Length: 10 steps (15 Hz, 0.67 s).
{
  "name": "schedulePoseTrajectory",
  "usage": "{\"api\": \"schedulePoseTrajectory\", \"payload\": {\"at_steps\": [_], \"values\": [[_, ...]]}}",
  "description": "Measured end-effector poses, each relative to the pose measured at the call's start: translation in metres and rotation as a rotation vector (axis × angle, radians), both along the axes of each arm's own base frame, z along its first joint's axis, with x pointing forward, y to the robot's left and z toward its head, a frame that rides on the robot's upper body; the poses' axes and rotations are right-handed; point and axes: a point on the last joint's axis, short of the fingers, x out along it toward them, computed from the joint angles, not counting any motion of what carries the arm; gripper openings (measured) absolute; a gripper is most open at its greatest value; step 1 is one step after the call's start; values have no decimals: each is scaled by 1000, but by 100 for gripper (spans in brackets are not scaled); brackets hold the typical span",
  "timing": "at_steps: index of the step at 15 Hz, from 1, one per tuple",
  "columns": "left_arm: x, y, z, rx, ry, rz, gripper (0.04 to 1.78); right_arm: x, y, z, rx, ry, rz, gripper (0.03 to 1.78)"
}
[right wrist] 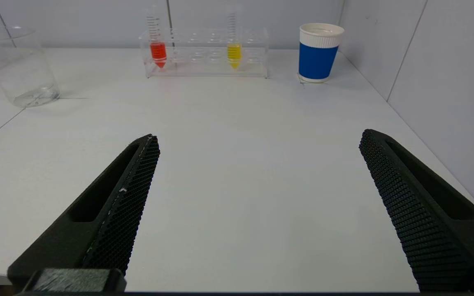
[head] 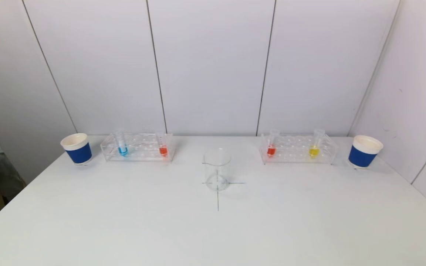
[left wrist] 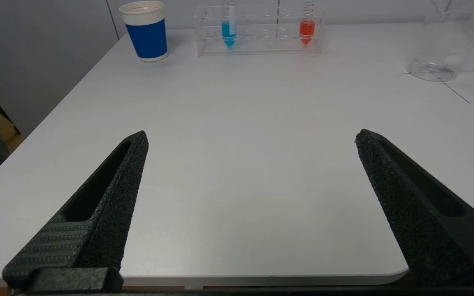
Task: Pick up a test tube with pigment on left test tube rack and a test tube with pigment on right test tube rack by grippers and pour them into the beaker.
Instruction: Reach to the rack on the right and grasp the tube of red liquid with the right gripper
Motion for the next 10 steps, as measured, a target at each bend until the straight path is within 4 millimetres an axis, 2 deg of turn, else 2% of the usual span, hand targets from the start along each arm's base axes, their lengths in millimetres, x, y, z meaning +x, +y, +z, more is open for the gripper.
{"api": "schedulePoseTrajectory", "payload": {"at_steps": [10], "values": [[0, 0, 0, -1, 0, 0, 176, 0, 0, 0, 0, 0, 1, 177]]}}
